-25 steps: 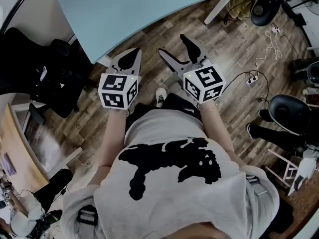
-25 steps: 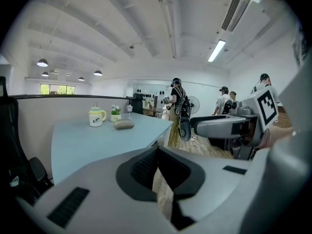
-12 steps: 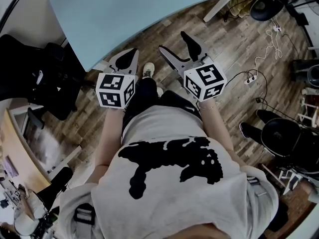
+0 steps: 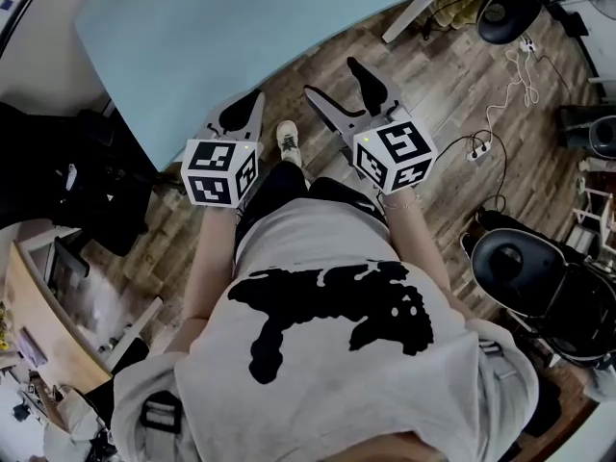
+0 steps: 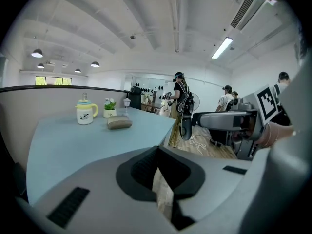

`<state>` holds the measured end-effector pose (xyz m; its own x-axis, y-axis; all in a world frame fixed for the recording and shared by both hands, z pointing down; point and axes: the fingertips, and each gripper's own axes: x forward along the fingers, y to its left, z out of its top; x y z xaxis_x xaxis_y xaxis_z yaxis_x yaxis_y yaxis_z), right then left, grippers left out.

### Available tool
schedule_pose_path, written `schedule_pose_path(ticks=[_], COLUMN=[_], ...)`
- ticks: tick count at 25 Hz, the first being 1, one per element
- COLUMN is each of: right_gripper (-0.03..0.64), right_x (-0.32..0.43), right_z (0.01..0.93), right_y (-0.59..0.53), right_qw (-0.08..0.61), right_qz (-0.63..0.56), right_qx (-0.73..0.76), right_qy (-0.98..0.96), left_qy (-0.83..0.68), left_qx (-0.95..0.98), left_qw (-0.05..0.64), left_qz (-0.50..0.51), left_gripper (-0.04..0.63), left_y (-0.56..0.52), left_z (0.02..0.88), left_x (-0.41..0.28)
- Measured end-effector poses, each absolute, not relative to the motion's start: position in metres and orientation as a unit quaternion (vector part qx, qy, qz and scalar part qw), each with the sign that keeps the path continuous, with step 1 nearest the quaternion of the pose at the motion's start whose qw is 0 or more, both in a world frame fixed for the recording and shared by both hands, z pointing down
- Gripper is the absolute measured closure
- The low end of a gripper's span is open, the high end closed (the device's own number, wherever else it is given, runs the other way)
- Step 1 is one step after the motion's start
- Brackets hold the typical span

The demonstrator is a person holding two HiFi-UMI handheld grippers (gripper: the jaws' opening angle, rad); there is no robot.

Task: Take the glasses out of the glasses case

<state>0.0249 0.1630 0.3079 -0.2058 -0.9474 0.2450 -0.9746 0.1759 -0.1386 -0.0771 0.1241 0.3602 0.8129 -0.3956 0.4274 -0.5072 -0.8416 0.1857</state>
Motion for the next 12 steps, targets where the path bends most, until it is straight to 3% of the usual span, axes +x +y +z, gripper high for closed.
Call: schedule_pose_path(ticks=[12], right_gripper=[0.282], right_x=[0.068], right_z=[0.282], right_y=[0.061], right_qw=[0.054], right_qz=[0.101], right_qx=[0.633], right_qy=[-0.765], left_qy=[-0.235], left_qx=[0.949], left_qw=[0.141], left_qz=[0.156], left_gripper=[0.584], left_y=[0.015], left_z=[0.340], left_x=[-0.028])
